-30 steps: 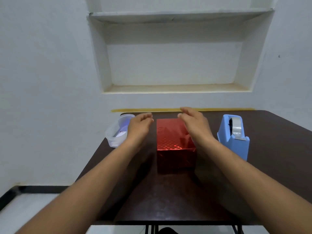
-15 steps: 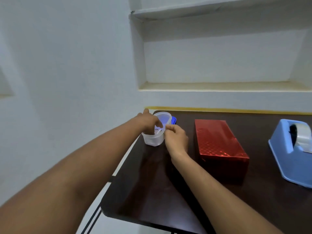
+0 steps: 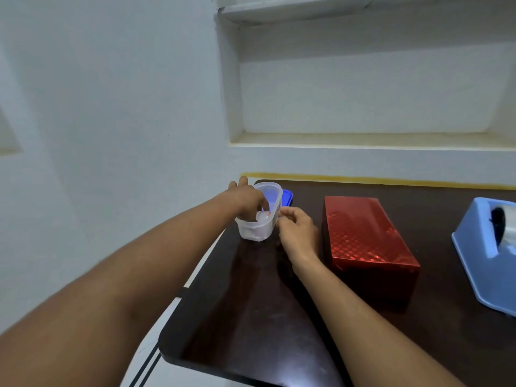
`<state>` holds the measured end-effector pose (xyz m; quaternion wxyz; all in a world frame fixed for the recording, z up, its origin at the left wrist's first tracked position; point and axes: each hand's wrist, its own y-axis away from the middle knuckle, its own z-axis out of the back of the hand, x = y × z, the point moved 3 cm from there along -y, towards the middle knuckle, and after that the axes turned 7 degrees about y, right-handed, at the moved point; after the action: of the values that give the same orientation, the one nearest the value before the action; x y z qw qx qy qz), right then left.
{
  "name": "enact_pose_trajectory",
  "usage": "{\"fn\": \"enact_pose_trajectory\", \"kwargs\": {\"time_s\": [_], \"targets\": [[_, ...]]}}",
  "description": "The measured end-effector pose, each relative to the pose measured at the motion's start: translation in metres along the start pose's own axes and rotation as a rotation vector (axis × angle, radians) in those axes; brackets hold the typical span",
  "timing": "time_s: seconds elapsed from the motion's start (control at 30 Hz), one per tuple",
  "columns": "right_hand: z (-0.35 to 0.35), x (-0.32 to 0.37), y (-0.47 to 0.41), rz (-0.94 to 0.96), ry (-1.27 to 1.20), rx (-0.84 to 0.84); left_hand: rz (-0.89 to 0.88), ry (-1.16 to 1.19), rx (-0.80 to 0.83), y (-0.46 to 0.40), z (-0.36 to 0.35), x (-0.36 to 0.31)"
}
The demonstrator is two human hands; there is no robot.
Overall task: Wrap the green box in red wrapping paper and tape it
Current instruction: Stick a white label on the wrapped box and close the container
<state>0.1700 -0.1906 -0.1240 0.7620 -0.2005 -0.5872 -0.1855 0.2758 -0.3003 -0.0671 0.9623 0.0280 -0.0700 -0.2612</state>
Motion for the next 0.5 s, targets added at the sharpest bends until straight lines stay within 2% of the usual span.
{"fn": "enact_pose_trajectory", "kwargs": {"time_s": [0.13, 0.27, 0.37, 0.5], "targets": [[0.002, 0.0, 0.0, 0.016, -0.007, -0.009, 0.015, 0.161, -0.073, -0.002, -0.002, 0.006], [0.001, 0.001, -0.003, 0.038, -0.087, -0.045, -0.02, 0.572, -0.264, 0.006, 0.014, 0.015], [-0.001, 0.008, -0.004, 0.1, -0.186, -0.086, -0.079, 0.737, -0.397, 0.023, 0.037, 0.018], [-0.002, 0.02, -0.002, 0.202, -0.361, -0.041, -0.162, 0.846, -0.392, 0.055, 0.052, 0.009]]}}
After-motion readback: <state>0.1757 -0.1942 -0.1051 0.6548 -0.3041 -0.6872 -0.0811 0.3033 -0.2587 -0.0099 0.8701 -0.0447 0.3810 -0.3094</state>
